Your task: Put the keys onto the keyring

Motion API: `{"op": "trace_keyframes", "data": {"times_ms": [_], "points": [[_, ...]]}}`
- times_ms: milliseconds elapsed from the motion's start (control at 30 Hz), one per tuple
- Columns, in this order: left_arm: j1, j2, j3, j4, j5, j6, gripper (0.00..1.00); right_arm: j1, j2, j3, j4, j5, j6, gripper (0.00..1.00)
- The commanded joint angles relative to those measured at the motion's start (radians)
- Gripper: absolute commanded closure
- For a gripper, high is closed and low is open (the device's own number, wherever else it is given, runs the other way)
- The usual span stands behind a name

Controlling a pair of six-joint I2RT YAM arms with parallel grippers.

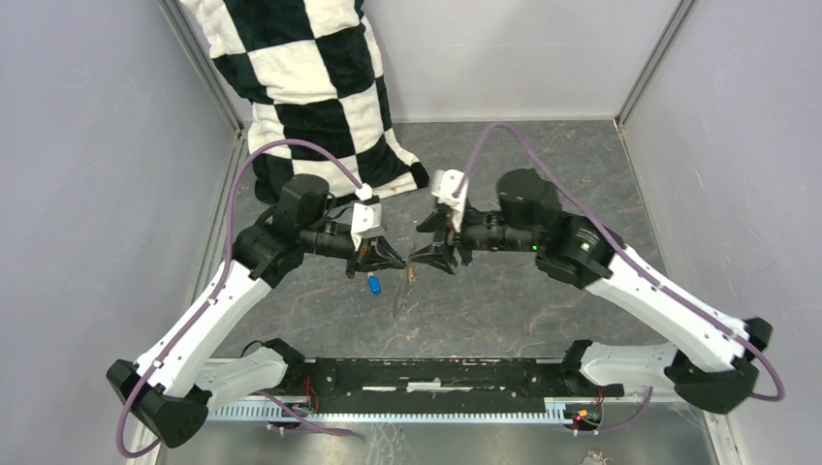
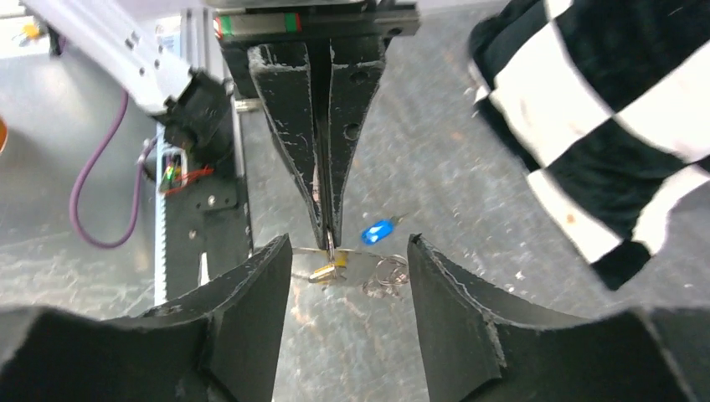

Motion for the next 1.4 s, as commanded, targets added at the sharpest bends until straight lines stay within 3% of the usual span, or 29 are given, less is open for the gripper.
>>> {"op": "trace_keyframes", "data": {"times_ms": [0,133,300,667,933,1133,1367], "points": [[-0.003,-0.095,-0.071,0.334,-0.044,-0.289,0.98,-0.034,-0.156,-0.095,0.199,0.042,0.081,0.4],[-0.003,-0.161,-0.138,0.585,-0.107,-0.467,0.98,-0.073,-0.225,-0.194,0.291,0.01,0.164,0.4],[-0.003,-0.174,-0.153,0.728,-0.164,-0.59,0.98,-0.089,-0.284,-0.314,0.412,-0.035,0.233,0.4],[-0.003,-0.171,-0.15,0.778,-0.174,-0.631,0.98,-0.088,-0.284,-0.399,0.617,-0.051,0.316,0.39],[-0.003,-0.176,-0.155,0.777,-0.151,-0.635,0.98,-0.089,-0.271,-0.431,0.673,0.013,0.327,0.46],[-0.003,-0.169,-0.153,0.792,-0.136,-0.649,0.98,-0.089,-0.264,-0.443,0.71,0.009,0.339,0.59],[-0.003,-0.174,-0.156,0.79,-0.128,-0.654,0.98,-0.089,-0.283,-0.449,0.678,0.013,0.316,0.89]]}}
